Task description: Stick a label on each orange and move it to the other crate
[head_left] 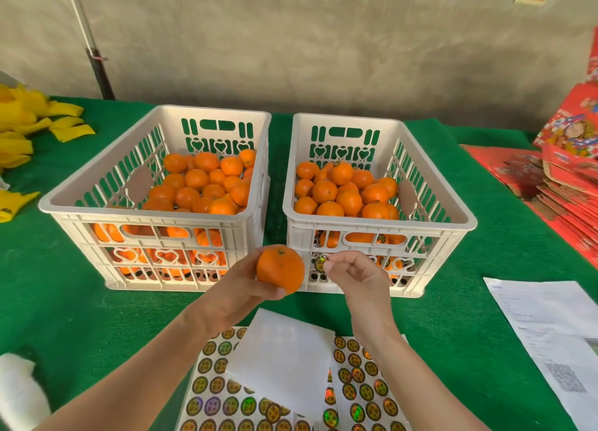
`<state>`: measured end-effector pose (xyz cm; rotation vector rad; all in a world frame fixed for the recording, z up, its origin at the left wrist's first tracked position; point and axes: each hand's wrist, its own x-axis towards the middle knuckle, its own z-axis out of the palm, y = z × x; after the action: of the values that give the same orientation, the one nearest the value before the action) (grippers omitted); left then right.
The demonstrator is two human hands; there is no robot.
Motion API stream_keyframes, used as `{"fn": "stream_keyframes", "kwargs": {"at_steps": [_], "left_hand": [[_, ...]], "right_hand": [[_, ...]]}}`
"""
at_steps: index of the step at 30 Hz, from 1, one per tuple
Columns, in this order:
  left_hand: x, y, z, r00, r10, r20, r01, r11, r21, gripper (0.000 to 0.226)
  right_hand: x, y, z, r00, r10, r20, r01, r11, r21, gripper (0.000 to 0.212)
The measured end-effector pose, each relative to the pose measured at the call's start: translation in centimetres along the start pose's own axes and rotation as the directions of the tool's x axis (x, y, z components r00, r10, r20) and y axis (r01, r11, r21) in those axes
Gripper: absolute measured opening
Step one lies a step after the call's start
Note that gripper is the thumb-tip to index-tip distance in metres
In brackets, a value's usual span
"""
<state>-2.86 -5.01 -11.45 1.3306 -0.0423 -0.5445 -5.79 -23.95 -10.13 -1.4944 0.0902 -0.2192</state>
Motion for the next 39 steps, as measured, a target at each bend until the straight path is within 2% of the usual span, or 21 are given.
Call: {"fn": "stream_keyframes", "kwargs": {"at_steps": [3, 6, 7, 10, 16, 24, 29, 33, 37, 39], "left_hand": [[-0.1, 0.7, 0.7, 0.998, 0.013, 0.054, -0.001, 0.977, -0.211, 0.077], [0.1, 1.2, 1.4, 0.998, -0.038, 0.049, 0.056, 0.899, -0.435, 0.101], [0.1, 1.4, 1.6, 0.998, -0.047, 0.040, 0.061, 0.871, -0.487, 0.101], [0.4, 1.8, 2.4, 0.999, -0.050, -0.017, 0.034, 0.851, -0.524, 0.067], [0.6, 1.8, 3.0, 0.999, -0.036, -0.036, 0.016, 0.885, -0.465, 0.067], [0.5, 2.0, 2.5, 0.999, -0.028, -0.025, 0.016, 0.924, -0.382, 0.062], [0.5, 2.0, 2.4, 0.999, -0.017, -0.049, 0.001, 0.951, -0.310, 0.069], [0.3, 2.3, 2.3, 0.999, 0.005, -0.049, -0.018, 0.961, -0.277, 0.061], [-0.2, 3.0, 2.2, 0.996, 0.032, -0.078, -0.046, 0.982, -0.181, 0.048], [-0.3, 3.5, 2.3, 0.994, 0.065, -0.090, -0.074, 0.993, -0.092, 0.047]], "right_hand": [[-0.2, -0.9, 0.6, 0.999, -0.043, 0.025, 0.040, 0.993, 0.110, 0.027], [-0.5, -1.3, 1.2, 0.997, -0.041, 0.069, 0.031, 0.991, 0.132, 0.030], [-0.6, -1.5, 1.4, 0.996, -0.040, 0.078, 0.030, 0.991, 0.128, 0.028], [-0.7, -1.7, 1.9, 0.995, -0.057, 0.083, 0.052, 0.997, 0.060, 0.020], [-0.5, -1.8, 2.6, 0.971, -0.212, 0.107, 0.233, 0.939, -0.253, 0.017], [-0.4, -1.7, 2.6, 0.934, -0.325, 0.146, 0.356, 0.866, -0.351, 0.014], [-0.3, -1.4, 2.7, 0.919, -0.369, 0.140, 0.394, 0.832, -0.391, 0.017], [-0.2, -1.2, 2.8, 0.943, -0.304, 0.134, 0.332, 0.865, -0.376, 0.024], [0.4, -1.3, 2.6, 0.984, -0.090, 0.154, 0.135, 0.941, -0.311, 0.042], [0.4, -1.4, 2.8, 0.977, -0.042, 0.208, 0.098, 0.959, -0.268, 0.051]]}}
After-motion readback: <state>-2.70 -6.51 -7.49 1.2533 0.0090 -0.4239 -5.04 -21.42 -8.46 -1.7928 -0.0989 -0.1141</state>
